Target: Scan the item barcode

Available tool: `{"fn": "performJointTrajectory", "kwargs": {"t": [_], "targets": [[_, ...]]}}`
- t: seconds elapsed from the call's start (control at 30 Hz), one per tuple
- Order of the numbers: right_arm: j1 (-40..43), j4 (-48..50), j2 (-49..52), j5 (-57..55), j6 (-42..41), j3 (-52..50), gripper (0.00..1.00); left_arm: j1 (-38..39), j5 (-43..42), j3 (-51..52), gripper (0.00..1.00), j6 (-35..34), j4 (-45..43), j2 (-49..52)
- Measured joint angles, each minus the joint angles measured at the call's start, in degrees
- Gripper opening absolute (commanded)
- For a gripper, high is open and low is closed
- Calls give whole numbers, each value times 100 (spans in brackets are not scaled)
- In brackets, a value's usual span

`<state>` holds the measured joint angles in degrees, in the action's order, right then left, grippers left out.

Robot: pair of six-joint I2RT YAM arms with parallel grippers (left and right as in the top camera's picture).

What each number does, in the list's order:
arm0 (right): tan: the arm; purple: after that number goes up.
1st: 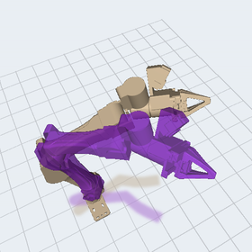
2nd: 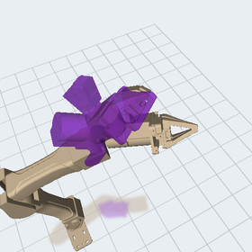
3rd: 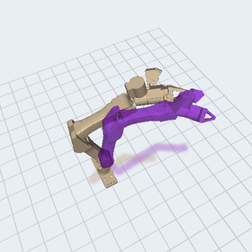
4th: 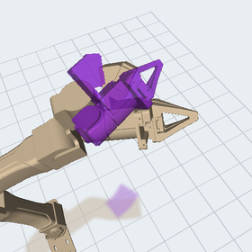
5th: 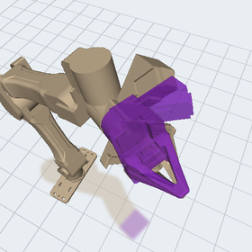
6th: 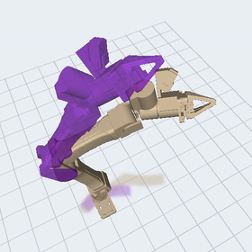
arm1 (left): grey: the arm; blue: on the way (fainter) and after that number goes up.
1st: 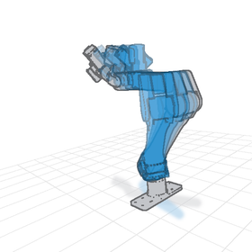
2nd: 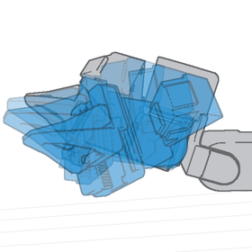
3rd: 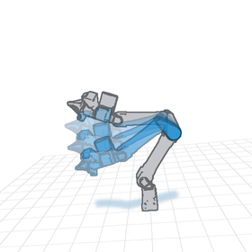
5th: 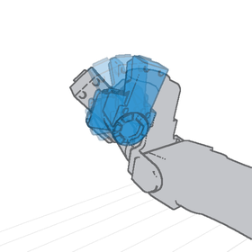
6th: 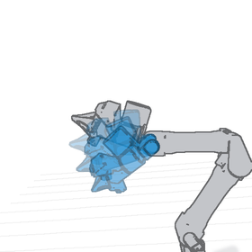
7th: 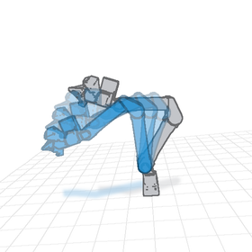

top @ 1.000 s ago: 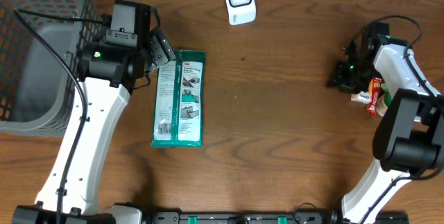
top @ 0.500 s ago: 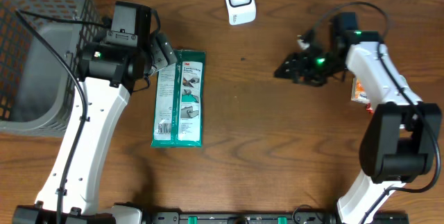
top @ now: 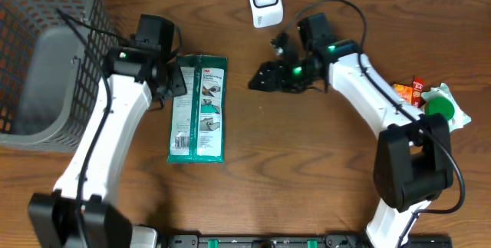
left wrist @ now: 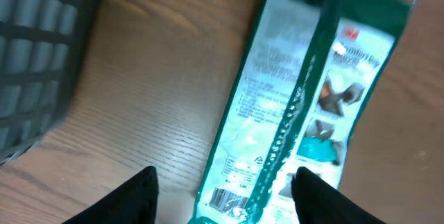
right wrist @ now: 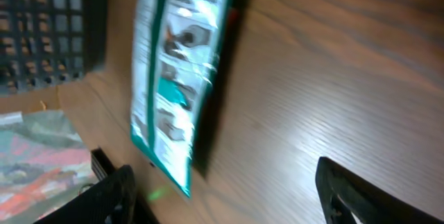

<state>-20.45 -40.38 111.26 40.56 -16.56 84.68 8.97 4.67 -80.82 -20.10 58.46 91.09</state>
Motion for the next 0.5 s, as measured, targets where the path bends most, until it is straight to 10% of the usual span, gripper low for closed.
{"fn": "performJointTrajectory", "kwargs": {"t": [0.5], "targets": [[-634,1241,752,229,-658,0,71,-841,-1781,9,68,1158,-190,1410]]}}
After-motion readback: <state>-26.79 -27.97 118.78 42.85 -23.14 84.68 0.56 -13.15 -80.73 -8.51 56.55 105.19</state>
